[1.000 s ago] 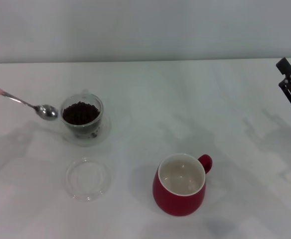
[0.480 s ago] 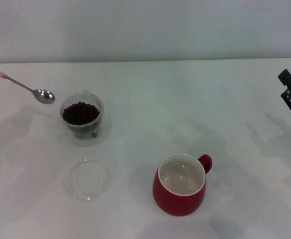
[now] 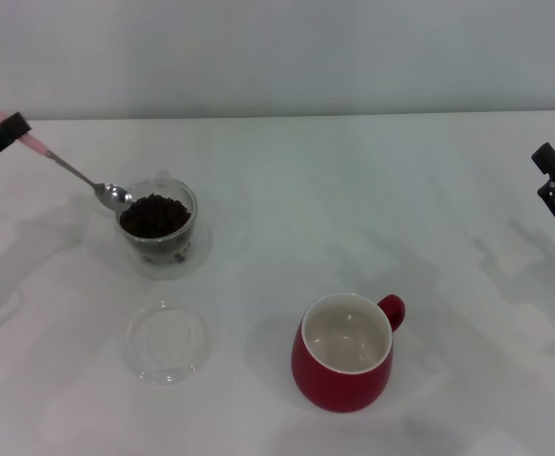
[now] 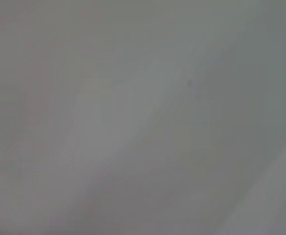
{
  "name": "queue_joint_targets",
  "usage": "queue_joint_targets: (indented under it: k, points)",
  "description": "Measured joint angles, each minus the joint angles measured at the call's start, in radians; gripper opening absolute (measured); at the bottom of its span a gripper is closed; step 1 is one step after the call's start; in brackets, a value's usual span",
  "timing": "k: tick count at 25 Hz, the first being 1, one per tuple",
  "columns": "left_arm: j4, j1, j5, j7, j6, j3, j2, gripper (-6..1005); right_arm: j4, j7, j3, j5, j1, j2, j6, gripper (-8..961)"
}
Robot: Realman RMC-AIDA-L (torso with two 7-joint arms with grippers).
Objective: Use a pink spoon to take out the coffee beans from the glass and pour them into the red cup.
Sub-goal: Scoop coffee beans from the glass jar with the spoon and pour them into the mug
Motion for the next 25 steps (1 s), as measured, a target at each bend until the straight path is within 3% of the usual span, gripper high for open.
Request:
queue_joint_targets:
  k: [17, 25]
  points:
    - [-0.015, -0.098, 0.113, 0.088, 0.176, 0.002, -0.072, 130, -0.010, 0.005, 0.000, 0.000, 0.011, 0.002, 0.079, 597]
    - [-0.031, -0.092, 0.105, 0.082, 0.208, -0.007, -0.081, 129, -0.023, 0.005, 0.000, 0.002, 0.024, 0.002, 0.111, 596]
